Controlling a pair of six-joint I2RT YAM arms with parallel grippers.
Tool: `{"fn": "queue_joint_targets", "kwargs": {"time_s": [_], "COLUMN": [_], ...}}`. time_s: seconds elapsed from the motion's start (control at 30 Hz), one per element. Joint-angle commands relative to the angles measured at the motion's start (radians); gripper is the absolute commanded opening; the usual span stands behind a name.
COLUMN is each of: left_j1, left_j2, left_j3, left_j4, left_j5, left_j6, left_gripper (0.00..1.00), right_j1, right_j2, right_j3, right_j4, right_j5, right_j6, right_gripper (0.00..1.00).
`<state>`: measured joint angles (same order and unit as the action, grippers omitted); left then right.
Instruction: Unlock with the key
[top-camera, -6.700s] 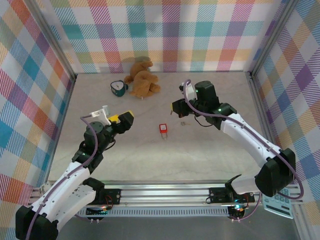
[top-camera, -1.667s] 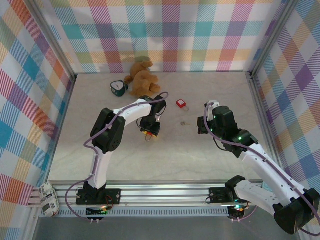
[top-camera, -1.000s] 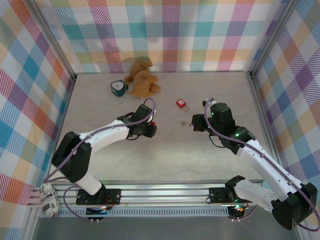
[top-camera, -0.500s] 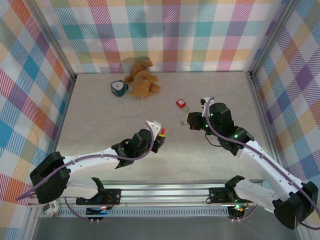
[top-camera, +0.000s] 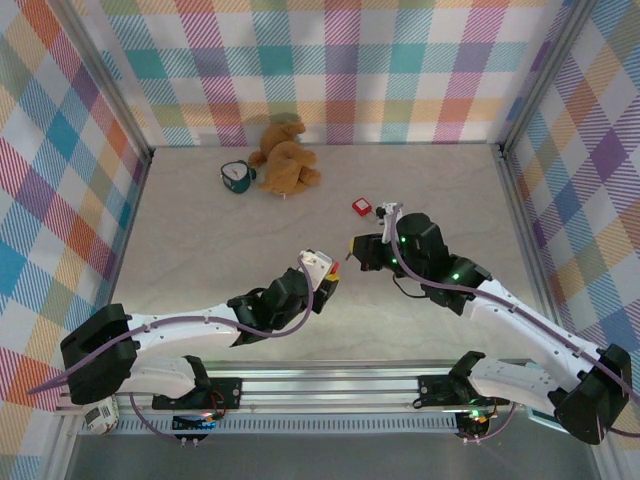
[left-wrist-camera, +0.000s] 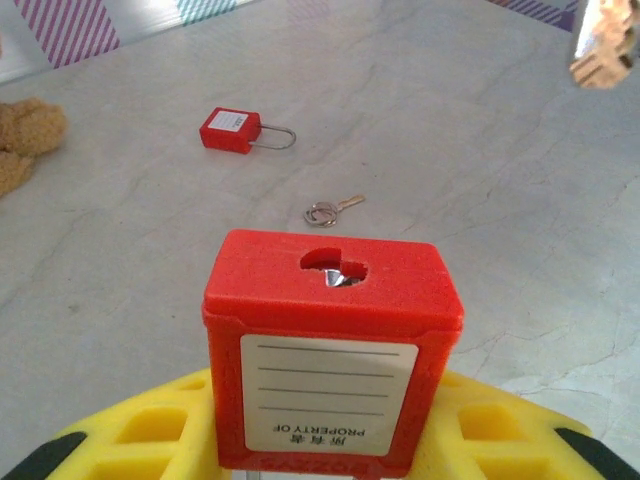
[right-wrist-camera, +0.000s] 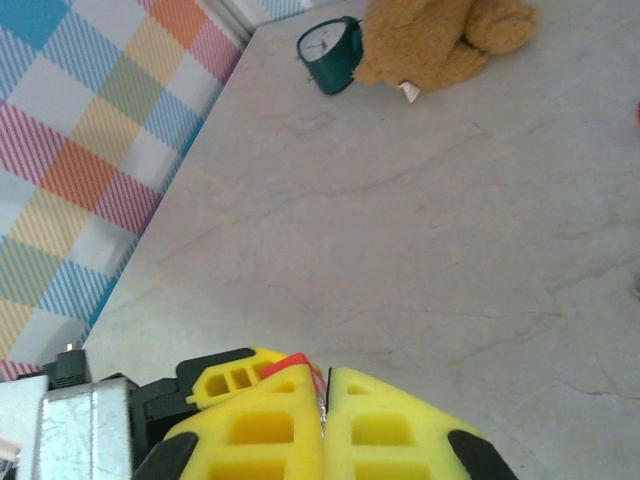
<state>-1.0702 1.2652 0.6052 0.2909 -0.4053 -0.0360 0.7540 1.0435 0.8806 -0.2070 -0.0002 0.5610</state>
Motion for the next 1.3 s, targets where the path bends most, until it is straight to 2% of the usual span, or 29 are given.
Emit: {"fn": "queue_joint_targets", "kwargs": {"time_s": [0.0,0.5,1.27], "left_j1": [-0.013,-0.020,-0.028], "left_j2": [-0.001,-0.050,-0.102], "left_j3": [0.041,0.062,0.041], "left_j4": [0.021,-0.033,-0.075], "left_j5": [0.002,0.009,0.028], "left_j6": [-0.011,-0.020,-0.048], "left_gripper": [0.36,0.35,0.32], "right_j1": [0.026,0.072,0.078], "right_j2": [0.019,0.111,0.095], "right_j3": [0.020,0.052,0.090], "right_j4": [0.049,0.073,0.048], "right_j5": [0.014,0.048,0.104], "right_j6": [-0.015,-0.026,-0.056], "right_gripper": [0.03,0.03,0.03]}}
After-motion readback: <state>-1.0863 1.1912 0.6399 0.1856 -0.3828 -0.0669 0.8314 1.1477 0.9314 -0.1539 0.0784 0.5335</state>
